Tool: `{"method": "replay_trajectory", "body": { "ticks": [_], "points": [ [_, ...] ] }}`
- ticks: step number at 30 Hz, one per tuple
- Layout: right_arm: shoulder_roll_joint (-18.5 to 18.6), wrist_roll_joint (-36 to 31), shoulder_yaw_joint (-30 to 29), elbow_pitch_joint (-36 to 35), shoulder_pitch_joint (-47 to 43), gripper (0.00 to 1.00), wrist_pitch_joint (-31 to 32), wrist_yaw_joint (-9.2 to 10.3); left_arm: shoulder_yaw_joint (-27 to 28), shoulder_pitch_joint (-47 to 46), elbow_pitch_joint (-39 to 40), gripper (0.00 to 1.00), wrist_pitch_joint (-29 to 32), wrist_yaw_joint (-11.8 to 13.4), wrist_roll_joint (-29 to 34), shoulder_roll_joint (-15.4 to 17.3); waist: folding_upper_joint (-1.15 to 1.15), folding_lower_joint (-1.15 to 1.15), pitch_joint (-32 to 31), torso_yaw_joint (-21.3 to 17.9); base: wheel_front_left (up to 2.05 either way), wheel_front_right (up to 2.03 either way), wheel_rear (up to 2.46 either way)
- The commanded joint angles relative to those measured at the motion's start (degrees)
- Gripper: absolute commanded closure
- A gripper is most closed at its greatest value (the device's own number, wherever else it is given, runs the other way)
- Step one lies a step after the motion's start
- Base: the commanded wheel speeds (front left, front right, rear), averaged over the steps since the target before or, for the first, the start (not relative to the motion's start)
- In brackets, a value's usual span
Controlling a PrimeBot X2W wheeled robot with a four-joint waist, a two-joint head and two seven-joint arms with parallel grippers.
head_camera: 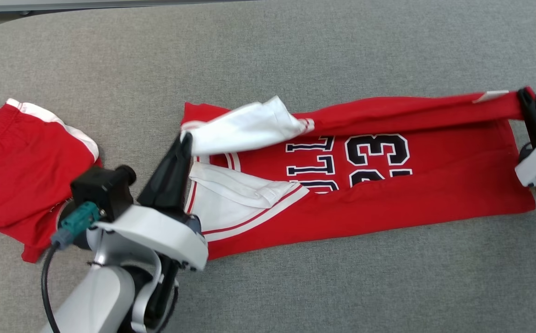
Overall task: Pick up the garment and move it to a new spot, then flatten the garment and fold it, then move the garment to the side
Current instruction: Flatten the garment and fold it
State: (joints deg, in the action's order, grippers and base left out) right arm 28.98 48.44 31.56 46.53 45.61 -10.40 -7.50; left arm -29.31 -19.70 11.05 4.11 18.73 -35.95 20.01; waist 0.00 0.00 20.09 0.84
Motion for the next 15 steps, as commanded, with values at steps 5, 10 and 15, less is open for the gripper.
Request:
{"method": "replay_trajectory", "body": {
  "ticks": [5, 10, 15],
  "points": [
    [2.4, 3.3, 1.2, -0.9, -4.0, 1.00, -2.0, 0.01, -0.6, 4.6, 2.7, 1.00, 0.1, 1.7, -1.2, -0.3, 0.00, 0.00, -0.2, 0.5, 0.00, 0.00, 0.00],
    [2.8, 4.6, 2.4, -0.2, -5.6, 1.00, -2.9, 0.01, -0.8, 7.7, 1.2, 1.00, -1.3, 1.6, -2.9, -1.6, 0.00, 0.00, -0.1, 0.4, 0.00, 0.00, 0.00],
    [1.8, 5.6, 3.6, 0.8, -5.7, 1.00, -3.5, 0.01, -1.3, 9.6, -2.9, 1.00, -2.9, 0.1, -4.9, -3.3, 0.00, 0.00, 0.4, 0.2, 0.00, 0.00, 0.00]
  ]
}}
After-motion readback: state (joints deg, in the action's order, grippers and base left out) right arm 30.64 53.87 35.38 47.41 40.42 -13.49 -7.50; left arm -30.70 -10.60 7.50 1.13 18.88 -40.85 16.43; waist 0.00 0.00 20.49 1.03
